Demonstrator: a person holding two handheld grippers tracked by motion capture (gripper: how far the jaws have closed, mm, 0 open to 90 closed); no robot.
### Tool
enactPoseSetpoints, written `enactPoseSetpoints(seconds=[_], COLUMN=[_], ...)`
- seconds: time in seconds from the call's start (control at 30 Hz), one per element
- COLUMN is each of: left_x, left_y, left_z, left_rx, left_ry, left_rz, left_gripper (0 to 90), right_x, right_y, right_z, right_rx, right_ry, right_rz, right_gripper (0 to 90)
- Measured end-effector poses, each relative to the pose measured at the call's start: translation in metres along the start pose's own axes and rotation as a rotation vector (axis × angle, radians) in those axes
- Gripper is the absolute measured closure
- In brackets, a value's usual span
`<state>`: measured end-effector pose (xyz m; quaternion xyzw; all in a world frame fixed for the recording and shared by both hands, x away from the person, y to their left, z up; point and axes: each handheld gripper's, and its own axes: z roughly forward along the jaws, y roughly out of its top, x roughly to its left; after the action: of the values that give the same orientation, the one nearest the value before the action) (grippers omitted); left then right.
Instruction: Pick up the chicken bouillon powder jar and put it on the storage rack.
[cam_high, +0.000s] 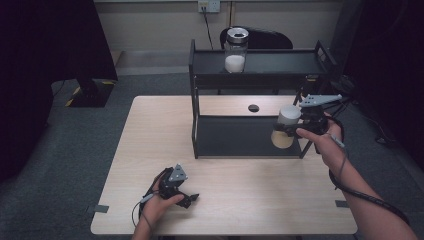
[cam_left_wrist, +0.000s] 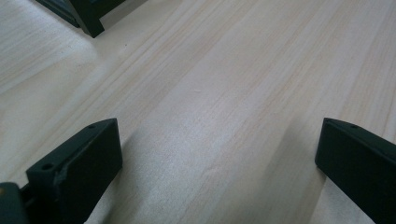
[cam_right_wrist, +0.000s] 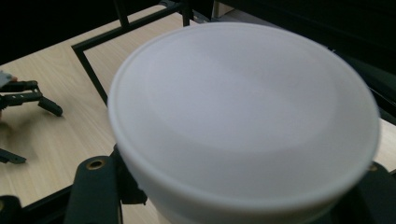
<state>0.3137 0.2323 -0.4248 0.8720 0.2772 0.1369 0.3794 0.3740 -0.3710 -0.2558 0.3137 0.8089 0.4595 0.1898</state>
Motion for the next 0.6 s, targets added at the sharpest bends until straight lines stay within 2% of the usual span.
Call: enactPoseSetpoints(seconds=[0.27, 0.6], left_x=[0.0, 0.0], left_y=[0.0, 0.0], left_z=[0.0, 0.0], left_rx=[0.0, 0.001], left_ry=[0.0, -0.001], left_rz=[0.0, 0.0], left_gripper=[0.0, 0.0], right_x=[-0.002, -0.002], right_y=[0.024, 0.053], right_z=[-0.014, -0.026], right_rx=[-0.002, -0.01], right_ry=[-0.001, -0.004], right_rz=[-0.023, -0.03], right_gripper=[35.0, 35.0])
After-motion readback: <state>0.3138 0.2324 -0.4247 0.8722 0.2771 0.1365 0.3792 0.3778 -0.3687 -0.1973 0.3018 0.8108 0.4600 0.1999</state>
